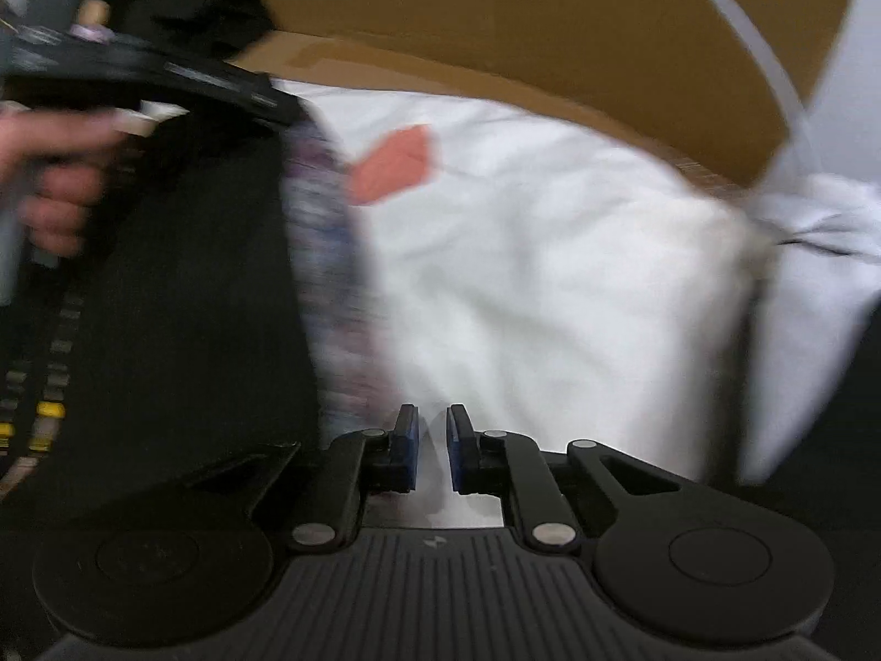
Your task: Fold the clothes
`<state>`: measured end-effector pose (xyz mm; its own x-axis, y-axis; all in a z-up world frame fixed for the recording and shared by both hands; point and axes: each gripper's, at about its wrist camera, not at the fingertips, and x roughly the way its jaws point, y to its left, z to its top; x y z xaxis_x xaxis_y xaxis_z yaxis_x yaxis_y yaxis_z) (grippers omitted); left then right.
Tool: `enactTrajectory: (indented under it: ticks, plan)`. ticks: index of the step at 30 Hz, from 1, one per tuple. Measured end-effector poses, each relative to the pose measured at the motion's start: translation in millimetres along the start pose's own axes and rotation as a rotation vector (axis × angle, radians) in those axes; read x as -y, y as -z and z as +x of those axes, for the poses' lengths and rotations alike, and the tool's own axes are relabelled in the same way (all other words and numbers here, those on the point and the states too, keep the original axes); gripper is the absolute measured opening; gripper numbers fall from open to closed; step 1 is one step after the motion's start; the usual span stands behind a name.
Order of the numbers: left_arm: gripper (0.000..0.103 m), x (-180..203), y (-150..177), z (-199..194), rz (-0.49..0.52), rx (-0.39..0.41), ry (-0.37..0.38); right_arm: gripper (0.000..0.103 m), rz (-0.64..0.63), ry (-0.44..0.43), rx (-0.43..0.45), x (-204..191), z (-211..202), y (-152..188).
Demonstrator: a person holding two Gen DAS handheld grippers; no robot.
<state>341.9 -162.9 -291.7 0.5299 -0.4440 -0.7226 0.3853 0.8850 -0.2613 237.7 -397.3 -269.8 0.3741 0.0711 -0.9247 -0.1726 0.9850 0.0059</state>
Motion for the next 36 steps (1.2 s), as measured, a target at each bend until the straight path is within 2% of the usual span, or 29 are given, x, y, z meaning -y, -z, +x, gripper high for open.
enactTrajectory:
  ticks: [3,7,13,21,23,25,31,34,36]
  plan:
    - [0.009,-10.1,-1.1,-22.0,-0.021,0.006,0.005,0.012,-0.014,-0.008,0.032,-2.8,-12.9,-1.0]
    - [0.009,-18.4,-0.2,-56.0,0.005,-0.002,-0.016,0.014,-0.058,-0.009,0.065,-21.4,-27.7,-5.6]
    - [0.009,-37.6,0.6,-107.9,0.013,0.005,-0.083,0.014,-0.121,-0.047,0.100,-66.4,-44.1,-16.9]
    - [0.009,-79.6,4.2,-175.3,-0.002,0.025,-0.172,0.015,-0.172,-0.101,0.151,-140.4,-58.4,-56.0]
    - [0.009,-91.6,8.8,-190.5,-0.014,0.023,-0.196,0.017,-0.170,-0.112,0.158,-154.0,-64.2,-60.5]
    - [0.009,-108.8,16.2,-206.4,-0.039,0.024,-0.221,0.029,-0.177,-0.118,0.160,-169.2,-70.7,-63.3]
    - [0.009,-149.5,30.8,-233.5,-0.031,-0.018,-0.288,0.032,-0.198,-0.131,0.142,-202.5,-77.3,-76.4]
    - [0.009,-173.2,41.6,-237.5,-0.076,-0.047,-0.284,0.032,-0.222,-0.175,0.100,-217.4,-69.7,-93.4]
    - [0.009,-182.9,50.0,-238.4,-0.066,-0.066,-0.271,0.032,-0.246,-0.189,0.112,-233.9,-68.4,-104.5]
